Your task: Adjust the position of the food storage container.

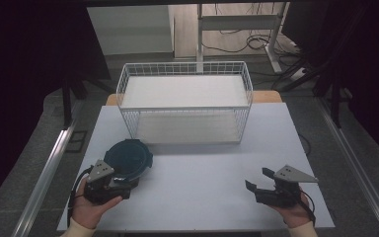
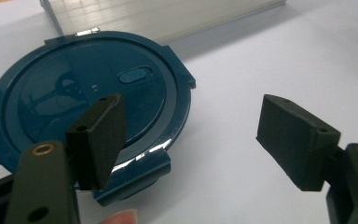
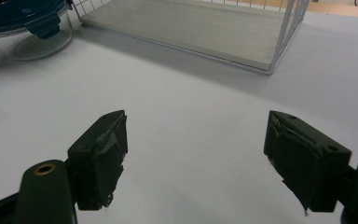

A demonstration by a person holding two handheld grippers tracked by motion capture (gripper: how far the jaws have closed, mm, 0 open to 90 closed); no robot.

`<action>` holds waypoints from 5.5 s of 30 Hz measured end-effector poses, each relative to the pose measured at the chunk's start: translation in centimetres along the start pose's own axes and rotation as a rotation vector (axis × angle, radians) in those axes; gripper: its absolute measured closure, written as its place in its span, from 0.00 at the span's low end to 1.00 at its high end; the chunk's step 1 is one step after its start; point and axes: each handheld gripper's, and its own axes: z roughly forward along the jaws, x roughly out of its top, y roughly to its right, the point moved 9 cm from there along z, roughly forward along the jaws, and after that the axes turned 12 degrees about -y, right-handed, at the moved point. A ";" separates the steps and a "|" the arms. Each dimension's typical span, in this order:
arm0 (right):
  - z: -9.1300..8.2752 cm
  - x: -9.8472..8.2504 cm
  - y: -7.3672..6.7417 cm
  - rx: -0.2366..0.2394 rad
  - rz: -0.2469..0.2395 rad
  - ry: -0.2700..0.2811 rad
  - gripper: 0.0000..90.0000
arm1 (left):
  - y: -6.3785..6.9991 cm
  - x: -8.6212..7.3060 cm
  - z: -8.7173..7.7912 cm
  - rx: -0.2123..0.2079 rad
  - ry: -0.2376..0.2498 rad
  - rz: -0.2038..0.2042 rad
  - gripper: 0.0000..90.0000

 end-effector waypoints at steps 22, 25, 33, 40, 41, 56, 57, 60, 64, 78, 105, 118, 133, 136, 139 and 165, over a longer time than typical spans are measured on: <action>2.0 -1.4 0.7 -0.037 0.002 -0.129 0.23 | -0.4 -0.8 1.2 -0.001 -0.064 -0.018 0.25; 2.0 -1.4 0.6 -0.035 0.001 -0.131 0.23 | -0.4 -0.8 1.1 -0.001 -0.061 -0.022 0.25; 1.7 -1.4 0.7 -0.034 0.009 -0.129 0.23 | -0.4 -0.8 0.9 -0.002 -0.061 -0.022 0.25; 1.7 -1.3 0.7 -0.026 0.025 -0.137 0.23 | -0.7 -0.7 0.3 -0.002 -0.060 -0.035 0.27; 1.7 -1.4 0.7 -0.022 0.023 -0.138 0.23 | -0.9 -0.7 0.2 0.000 -0.061 -0.037 0.27; 2.3 -1.4 0.8 0.001 0.005 -0.153 0.23 | -3.3 2.3 -1.3 0.028 -0.055 -0.056 0.36; 2.3 -1.3 0.8 0.001 0.004 -0.153 0.23 | -3.6 2.4 -1.5 0.041 -0.061 -0.045 0.37; 2.3 -1.3 0.6 -0.002 0.001 -0.153 0.23 | -4.5 2.7 -1.8 0.058 -0.068 -0.050 0.43; 2.3 -1.4 0.9 -0.010 0.019 -0.154 0.23 | -5.8 2.7 -2.0 0.070 -0.084 -0.066 0.49; 2.7 -1.8 1.3 -0.029 0.024 -0.188 0.22 | -10.5 2.2 -1.2 0.148 -0.149 -0.118 0.75; 2.5 -1.8 1.2 -0.038 0.013 -0.173 0.22 | -16.6 3.9 5.4 0.168 -0.336 -0.142 0.99; 2.6 -1.9 1.3 -0.043 0.009 -0.176 0.22 | -15.7 2.9 7.1 0.101 -0.374 -0.128 1.00; 2.7 -1.8 1.2 -0.032 0.011 -0.176 0.22 | -14.9 2.5 6.8 0.079 -0.369 -0.119 1.00; 2.7 -1.7 1.2 -0.034 0.013 -0.175 0.22 | -14.4 2.4 6.9 0.071 -0.377 -0.108 1.00; 2.7 -1.7 1.2 -0.033 0.014 -0.173 0.22 | -13.9 2.1 7.3 0.059 -0.387 -0.103 1.00; 2.7 -1.7 1.0 -0.036 0.011 -0.176 0.22 | -8.5 2.1 8.2 -0.035 -0.398 -0.017 1.00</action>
